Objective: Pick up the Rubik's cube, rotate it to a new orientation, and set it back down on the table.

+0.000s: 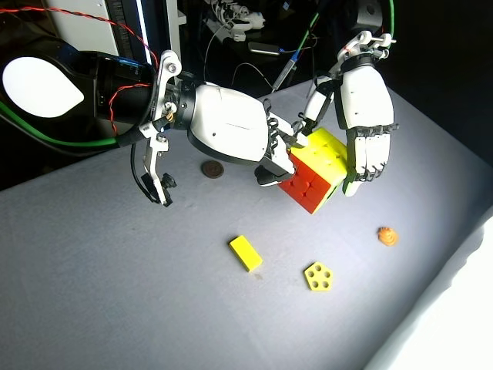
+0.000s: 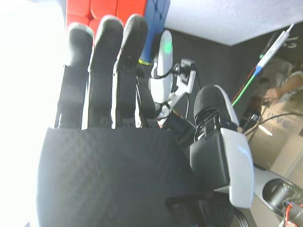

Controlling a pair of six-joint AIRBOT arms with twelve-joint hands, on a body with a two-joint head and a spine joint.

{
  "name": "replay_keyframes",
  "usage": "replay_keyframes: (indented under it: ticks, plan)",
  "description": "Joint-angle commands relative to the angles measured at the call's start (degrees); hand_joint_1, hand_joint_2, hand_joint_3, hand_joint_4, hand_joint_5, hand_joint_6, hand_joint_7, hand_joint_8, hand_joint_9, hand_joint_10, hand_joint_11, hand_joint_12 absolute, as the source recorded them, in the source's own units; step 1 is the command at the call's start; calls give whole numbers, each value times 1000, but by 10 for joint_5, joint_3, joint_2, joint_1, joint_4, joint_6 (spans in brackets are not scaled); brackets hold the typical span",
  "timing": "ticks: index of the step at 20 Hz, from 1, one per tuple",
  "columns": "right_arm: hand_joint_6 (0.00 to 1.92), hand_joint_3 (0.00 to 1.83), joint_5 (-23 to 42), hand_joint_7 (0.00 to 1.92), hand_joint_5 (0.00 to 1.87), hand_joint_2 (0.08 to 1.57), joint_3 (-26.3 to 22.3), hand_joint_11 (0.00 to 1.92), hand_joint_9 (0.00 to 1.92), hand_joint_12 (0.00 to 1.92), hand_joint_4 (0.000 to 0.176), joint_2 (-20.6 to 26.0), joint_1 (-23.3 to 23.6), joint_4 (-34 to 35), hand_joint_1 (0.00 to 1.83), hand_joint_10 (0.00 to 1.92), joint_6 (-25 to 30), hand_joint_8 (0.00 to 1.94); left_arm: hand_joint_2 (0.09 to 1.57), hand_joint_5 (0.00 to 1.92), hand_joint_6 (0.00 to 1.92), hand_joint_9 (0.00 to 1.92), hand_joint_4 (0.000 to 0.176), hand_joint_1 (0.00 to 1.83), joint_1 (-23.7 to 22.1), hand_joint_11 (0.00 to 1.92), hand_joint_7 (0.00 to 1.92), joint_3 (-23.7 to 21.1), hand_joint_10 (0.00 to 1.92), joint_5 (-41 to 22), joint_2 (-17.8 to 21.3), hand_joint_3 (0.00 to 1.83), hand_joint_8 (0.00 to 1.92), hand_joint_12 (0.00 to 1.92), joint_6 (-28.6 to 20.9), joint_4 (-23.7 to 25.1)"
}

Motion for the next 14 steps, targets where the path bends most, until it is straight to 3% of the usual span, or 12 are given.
replay_keyframes:
  ticks: [1,7,14]
  plan:
    - [3,2,21,583,209,1274,-2,431,553,1920,0,0,2,6,13,1614,-6,1069,1439,434,1702,266,0,1000,-14,305,462,1,1902,9,5,0,1921,1921,-9,27]
    - [18,0,12,595,261,1270,-2,416,539,1917,0,-6,-6,6,18,1577,-7,1049,1459,391,1789,262,3,969,-14,308,445,4,1920,9,5,5,1921,1921,-9,27]
    - [2,1,12,580,229,1274,1,432,539,1921,0,-14,-4,22,24,1604,-20,1065,1445,420,1716,250,0,992,-15,295,460,3,1909,9,5,0,1921,1921,-9,28]
